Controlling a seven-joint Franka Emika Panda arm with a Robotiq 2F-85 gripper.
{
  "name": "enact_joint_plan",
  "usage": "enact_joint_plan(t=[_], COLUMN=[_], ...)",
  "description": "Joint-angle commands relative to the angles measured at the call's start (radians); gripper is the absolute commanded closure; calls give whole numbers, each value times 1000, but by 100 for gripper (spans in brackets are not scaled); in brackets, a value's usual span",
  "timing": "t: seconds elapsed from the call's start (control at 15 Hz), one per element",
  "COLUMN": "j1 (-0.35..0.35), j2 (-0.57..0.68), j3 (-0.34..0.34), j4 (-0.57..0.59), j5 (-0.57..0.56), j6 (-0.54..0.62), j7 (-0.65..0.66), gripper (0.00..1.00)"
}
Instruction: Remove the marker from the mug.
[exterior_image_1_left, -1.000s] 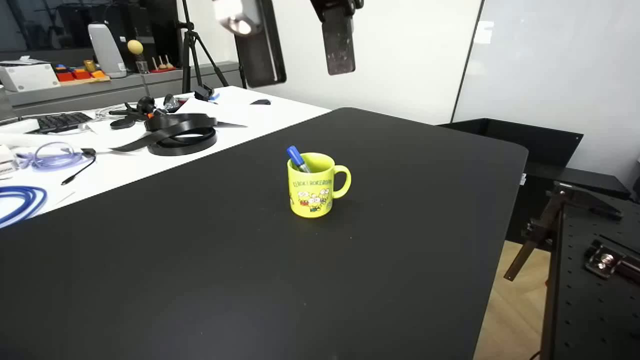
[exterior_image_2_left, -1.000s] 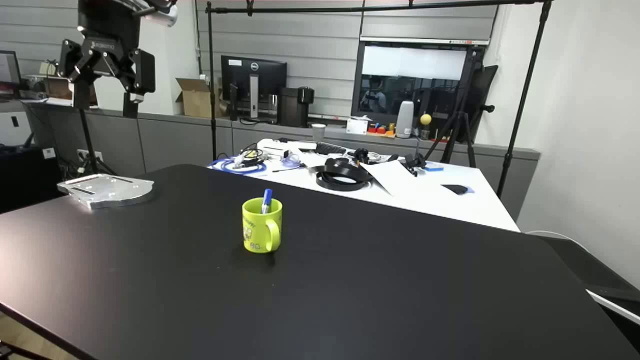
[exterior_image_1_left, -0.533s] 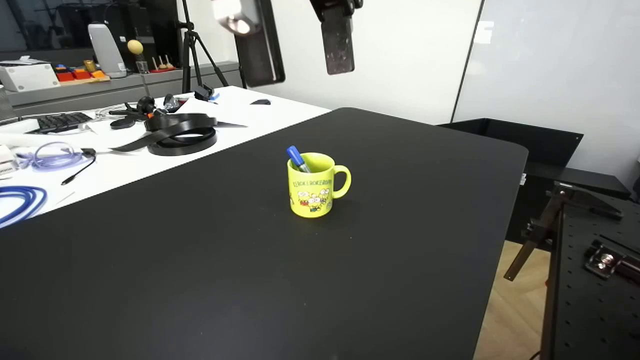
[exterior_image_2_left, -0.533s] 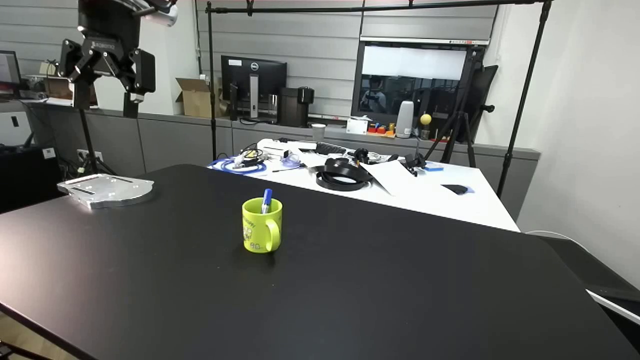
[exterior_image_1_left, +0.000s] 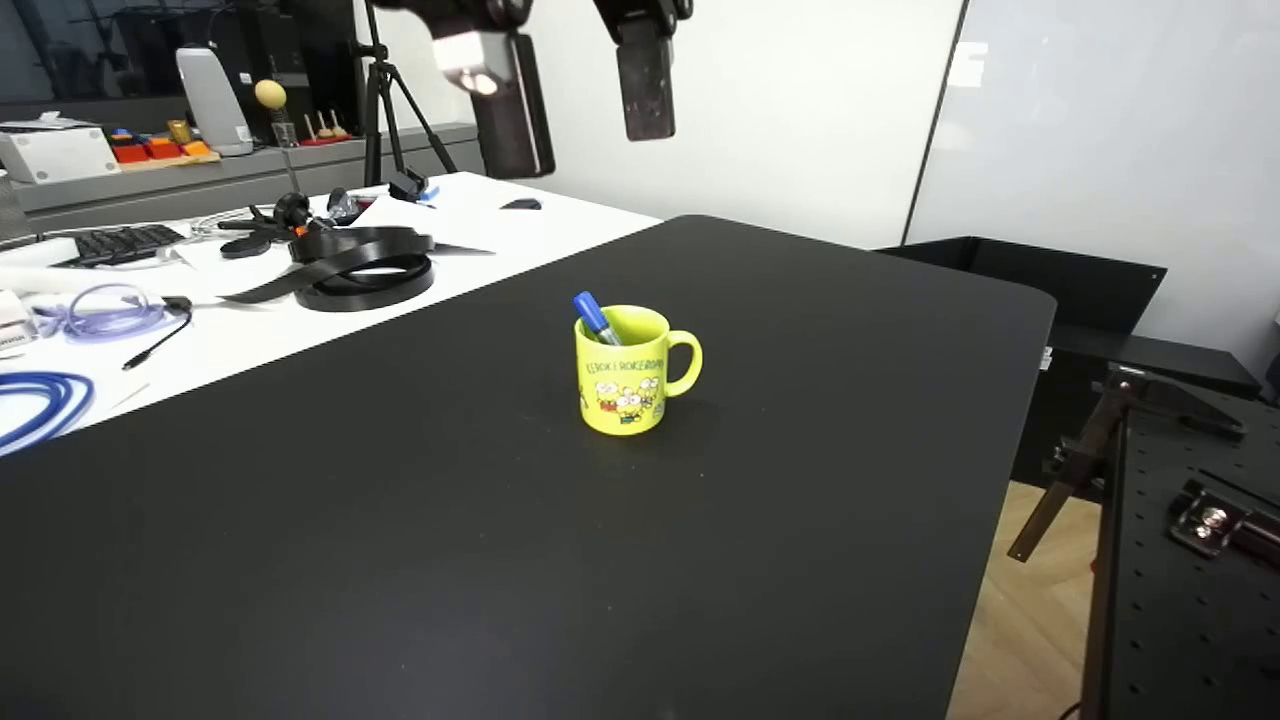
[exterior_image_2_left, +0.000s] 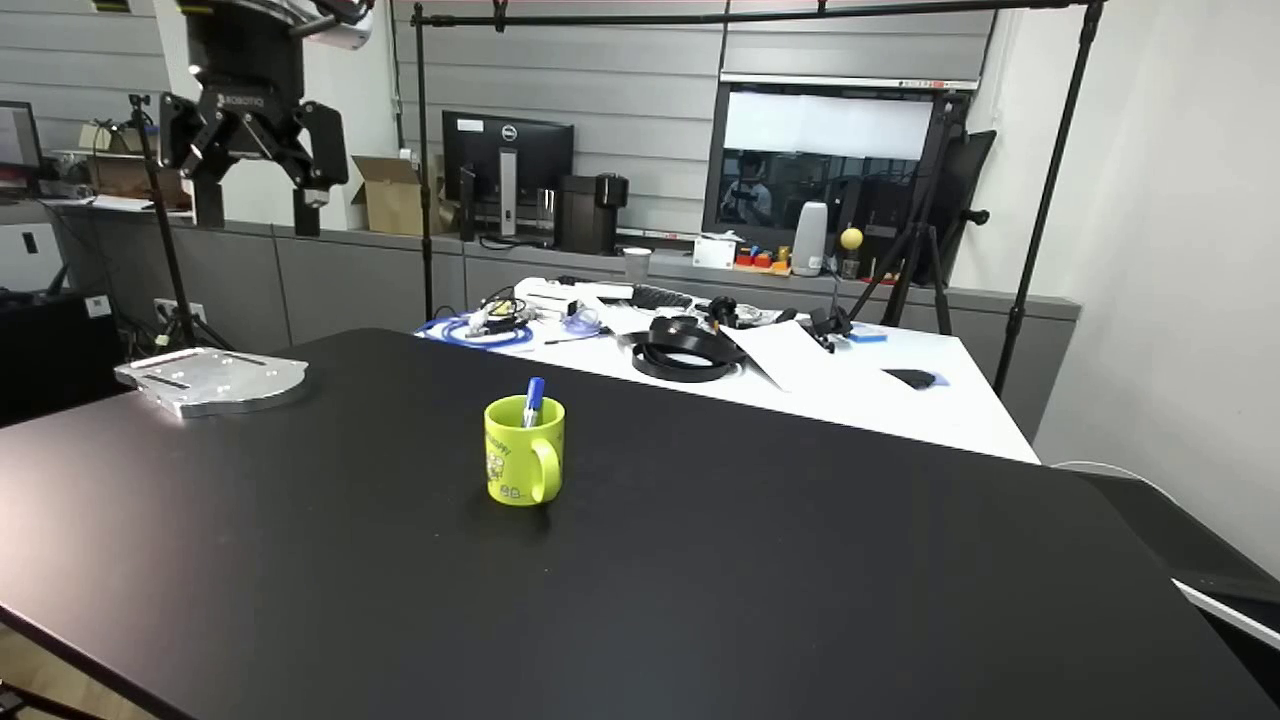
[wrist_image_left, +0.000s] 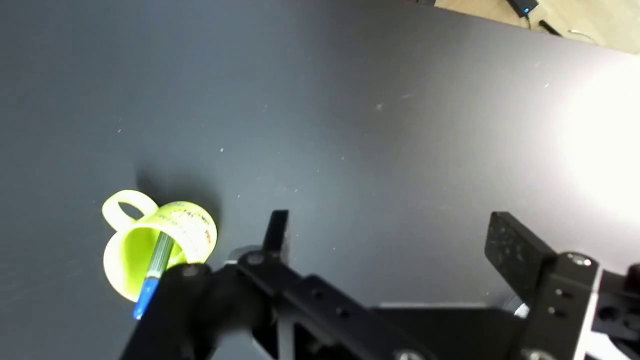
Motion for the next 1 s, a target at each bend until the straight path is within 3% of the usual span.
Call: enact_joint_plan(t=[0.0,0.33,0.4,0.6,0.93], j1=[-31,-69,-58,-64,-63], j2=[91,285,193,279,310], j3=[-22,-76,-70,-85,-143], j4=[54,189,97,162,152], j5=[-97,-155,-139,-137,-290], j6=[92,184,190,197,365], j7=[15,5,-4,-9,188], gripper=[0,0,0,0,0])
